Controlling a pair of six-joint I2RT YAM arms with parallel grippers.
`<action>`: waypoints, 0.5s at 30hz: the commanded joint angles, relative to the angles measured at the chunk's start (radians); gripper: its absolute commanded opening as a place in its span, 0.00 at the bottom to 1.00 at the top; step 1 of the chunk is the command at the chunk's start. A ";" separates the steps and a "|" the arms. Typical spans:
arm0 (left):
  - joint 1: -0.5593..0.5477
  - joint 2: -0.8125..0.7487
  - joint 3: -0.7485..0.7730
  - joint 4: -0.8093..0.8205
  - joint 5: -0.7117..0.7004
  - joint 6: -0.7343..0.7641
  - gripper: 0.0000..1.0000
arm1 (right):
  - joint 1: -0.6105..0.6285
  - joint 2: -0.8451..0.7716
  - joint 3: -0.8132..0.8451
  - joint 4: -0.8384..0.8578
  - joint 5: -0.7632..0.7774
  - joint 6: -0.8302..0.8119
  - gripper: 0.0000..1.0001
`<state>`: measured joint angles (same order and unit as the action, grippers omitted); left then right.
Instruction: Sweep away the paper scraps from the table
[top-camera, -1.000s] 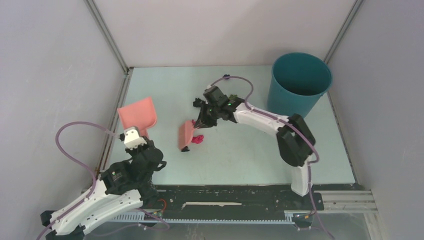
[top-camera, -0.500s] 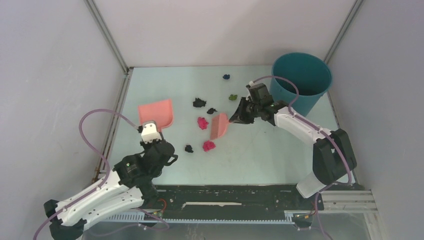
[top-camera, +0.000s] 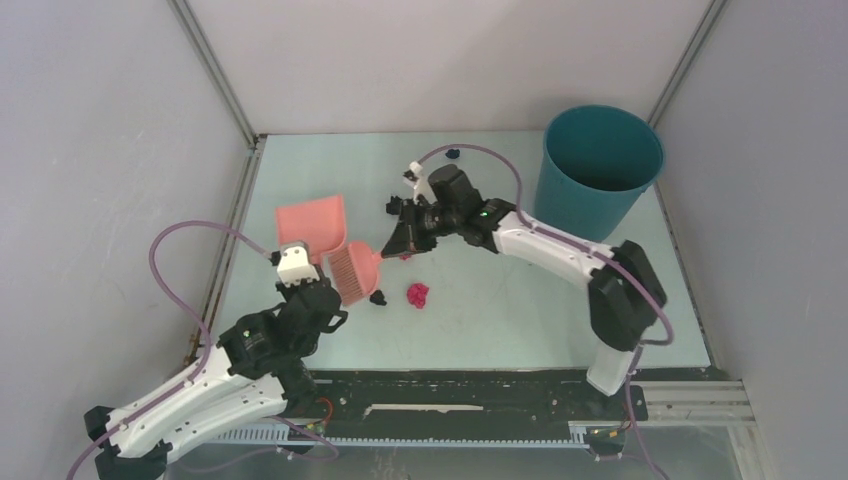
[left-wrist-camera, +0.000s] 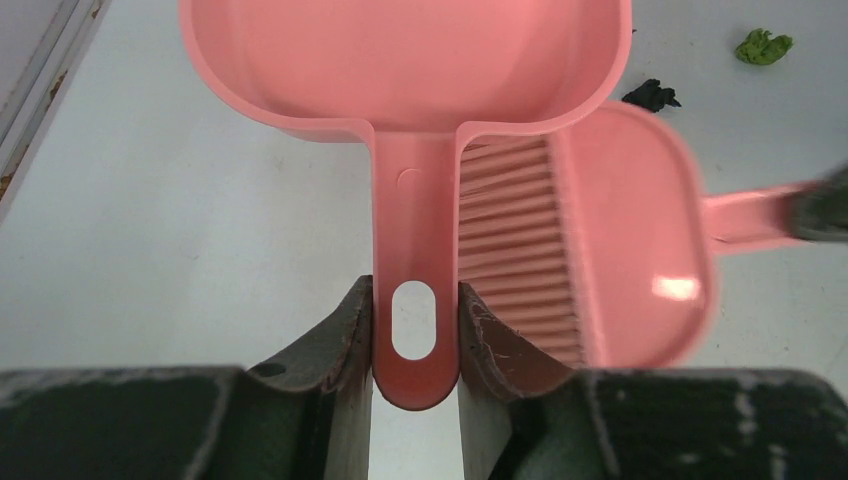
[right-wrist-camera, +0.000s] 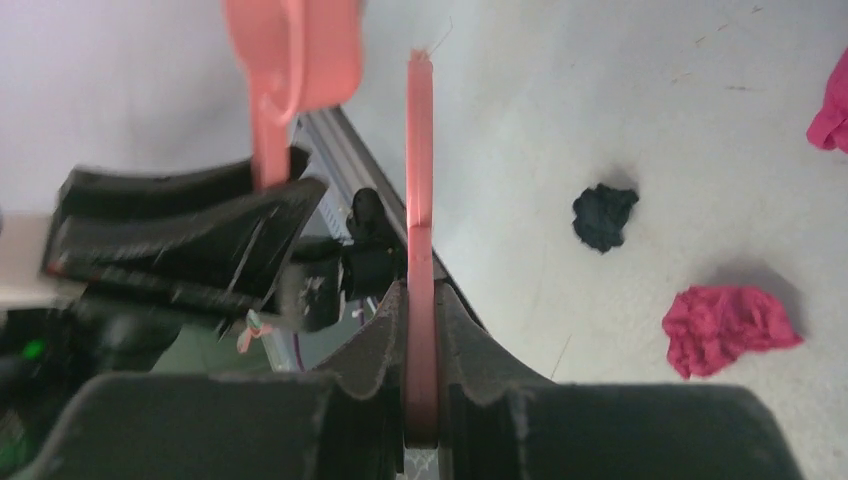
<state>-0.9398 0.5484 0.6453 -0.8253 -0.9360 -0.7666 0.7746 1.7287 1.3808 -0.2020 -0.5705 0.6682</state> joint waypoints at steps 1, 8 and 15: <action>0.005 -0.015 0.048 -0.010 0.007 -0.016 0.00 | 0.011 0.140 0.123 -0.090 0.071 0.062 0.00; 0.005 0.034 0.045 0.001 0.027 -0.004 0.00 | 0.017 0.131 0.074 -0.229 0.252 0.021 0.00; 0.005 0.118 0.056 0.119 0.064 0.068 0.00 | -0.076 -0.138 -0.293 -0.100 0.324 0.022 0.00</action>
<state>-0.9398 0.6250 0.6460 -0.7998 -0.8833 -0.7406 0.7658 1.7664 1.2335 -0.3450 -0.3340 0.6922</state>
